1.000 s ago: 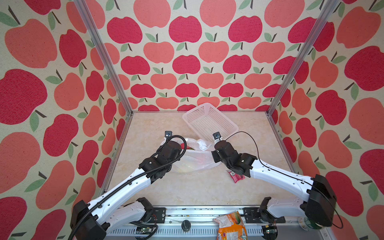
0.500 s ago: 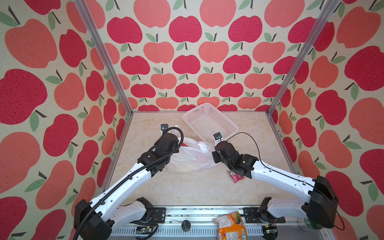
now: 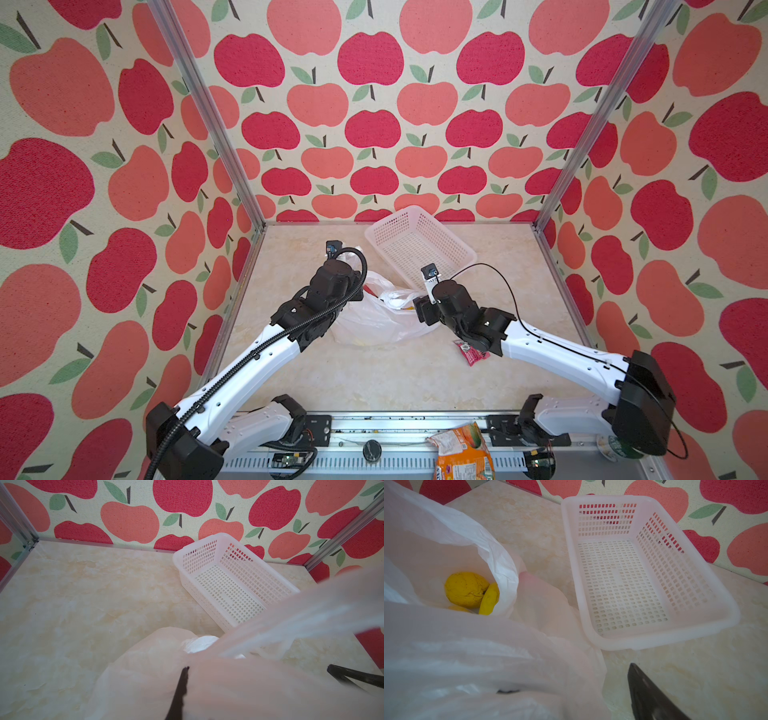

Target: Untie the knot of the plastic bag and take out the fruit

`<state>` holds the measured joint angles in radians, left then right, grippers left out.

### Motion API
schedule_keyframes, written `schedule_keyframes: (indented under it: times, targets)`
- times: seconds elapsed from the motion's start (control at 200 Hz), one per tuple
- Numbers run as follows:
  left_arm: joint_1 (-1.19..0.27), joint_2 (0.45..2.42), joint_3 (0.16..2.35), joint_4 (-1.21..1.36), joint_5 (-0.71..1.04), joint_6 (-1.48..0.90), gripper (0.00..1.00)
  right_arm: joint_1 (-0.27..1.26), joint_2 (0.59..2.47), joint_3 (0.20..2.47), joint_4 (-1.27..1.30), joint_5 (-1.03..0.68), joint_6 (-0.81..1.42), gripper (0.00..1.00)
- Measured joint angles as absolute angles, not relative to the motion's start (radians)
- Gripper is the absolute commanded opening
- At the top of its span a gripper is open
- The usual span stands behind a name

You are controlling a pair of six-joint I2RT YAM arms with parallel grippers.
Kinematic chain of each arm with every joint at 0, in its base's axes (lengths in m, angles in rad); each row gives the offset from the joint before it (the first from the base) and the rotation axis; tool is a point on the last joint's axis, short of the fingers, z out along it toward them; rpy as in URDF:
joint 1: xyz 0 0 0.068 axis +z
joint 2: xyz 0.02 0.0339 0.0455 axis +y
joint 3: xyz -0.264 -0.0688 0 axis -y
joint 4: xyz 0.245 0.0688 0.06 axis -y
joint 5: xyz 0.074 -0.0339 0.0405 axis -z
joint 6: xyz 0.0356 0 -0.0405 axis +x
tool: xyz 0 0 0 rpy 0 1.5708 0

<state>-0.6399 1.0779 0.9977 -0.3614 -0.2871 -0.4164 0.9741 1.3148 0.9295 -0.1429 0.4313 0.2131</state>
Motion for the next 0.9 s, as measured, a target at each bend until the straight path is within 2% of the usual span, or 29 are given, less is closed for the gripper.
schedule_keyframes:
  times: [0.09, 0.14, 0.19, 0.23, 0.265, 0.325, 0.59, 0.77, 0.9]
  targets:
    - [-0.655, 1.073, 0.998, -0.362, -0.274, -0.416, 0.02, 0.975, 1.362, 0.981, -0.143, 0.424, 0.205, 0.8]
    - [-0.661, 1.071, 0.998, -0.362, -0.272, -0.416, 0.02, 0.98, 1.386, 1.012, -0.143, 0.424, 0.199, 0.72]
    - [-0.664, 1.068, 0.997, -0.363, -0.272, -0.416, 0.01, 0.984, 1.4, 1.035, -0.143, 0.424, 0.183, 0.55]
    - [-0.664, 1.065, 0.997, -0.363, -0.272, -0.415, 0.01, 0.987, 1.407, 1.049, -0.143, 0.424, 0.183, 0.32]
    - [-0.665, 1.06, 0.996, -0.364, -0.272, -0.415, 0.02, 0.989, 1.412, 1.059, -0.144, 0.422, 0.182, 0.17]
    - [-0.664, 1.049, 0.994, -0.368, -0.272, -0.411, 0.02, 0.991, 1.42, 1.079, -0.153, 0.42, 0.184, 0.0]
    - [-0.584, 1.031, 0.994, -0.378, -0.254, -0.389, 0.0, 0.993, 1.387, 1.118, -0.228, 0.424, 0.278, 0.0]
    - [-0.511, 1.039, 1.002, -0.385, -0.199, -0.373, 0.0, 0.987, 1.262, 0.996, -0.145, 0.408, 0.424, 0.0]
    - [-0.427, 1.055, 1.065, -0.421, -0.143, -0.366, 0.0, 0.965, 1.315, 1.024, -0.123, 0.406, 0.456, 0.0]
